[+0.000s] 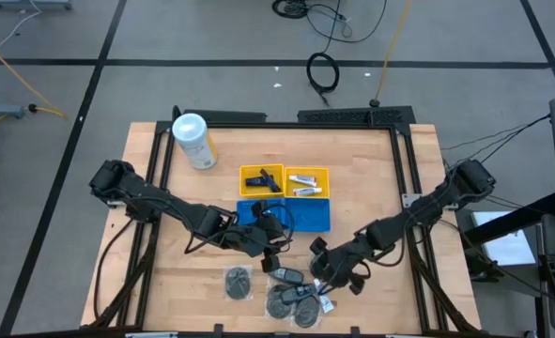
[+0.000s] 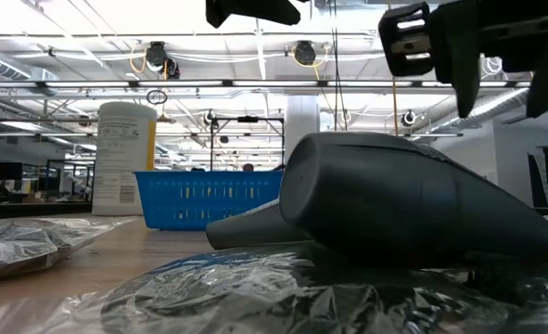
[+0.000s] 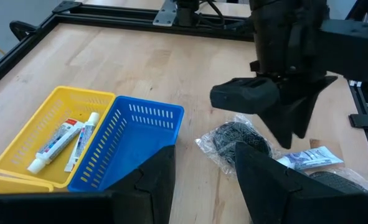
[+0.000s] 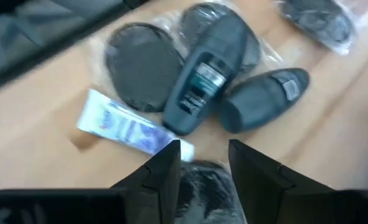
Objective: Pick & Place Travel size toiletries
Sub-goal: Put the toothpaste into the right yellow bin
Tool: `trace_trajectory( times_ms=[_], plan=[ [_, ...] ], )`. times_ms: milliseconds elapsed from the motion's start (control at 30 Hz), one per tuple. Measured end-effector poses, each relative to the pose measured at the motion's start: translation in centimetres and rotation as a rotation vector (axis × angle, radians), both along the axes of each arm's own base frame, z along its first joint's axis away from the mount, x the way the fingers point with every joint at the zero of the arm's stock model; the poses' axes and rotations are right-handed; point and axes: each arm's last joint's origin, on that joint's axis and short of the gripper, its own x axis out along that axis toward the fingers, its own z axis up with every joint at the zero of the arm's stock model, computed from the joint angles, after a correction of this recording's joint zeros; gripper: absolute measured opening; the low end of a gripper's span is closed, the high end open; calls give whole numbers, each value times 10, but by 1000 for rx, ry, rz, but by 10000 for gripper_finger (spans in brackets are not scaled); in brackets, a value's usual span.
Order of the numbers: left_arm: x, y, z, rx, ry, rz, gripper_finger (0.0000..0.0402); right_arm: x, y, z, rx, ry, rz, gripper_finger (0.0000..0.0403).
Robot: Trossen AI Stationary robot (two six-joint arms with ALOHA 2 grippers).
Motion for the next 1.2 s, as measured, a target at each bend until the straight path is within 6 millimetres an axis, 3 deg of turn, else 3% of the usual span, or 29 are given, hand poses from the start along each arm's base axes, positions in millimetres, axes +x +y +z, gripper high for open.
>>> trace_trajectory(
  times_ms=[233, 533, 1200],
  plan=[
    [0, 0, 0, 0, 1, 0, 161, 1, 5, -10, -39, 9, 29, 135],
    [0, 0, 0, -1, 0, 1, 161, 4, 12, -37, -88, 77, 54, 135],
    [0, 0, 0, -1, 0, 0, 161, 6, 16, -43, -141, 40, 65, 135]
  ],
)
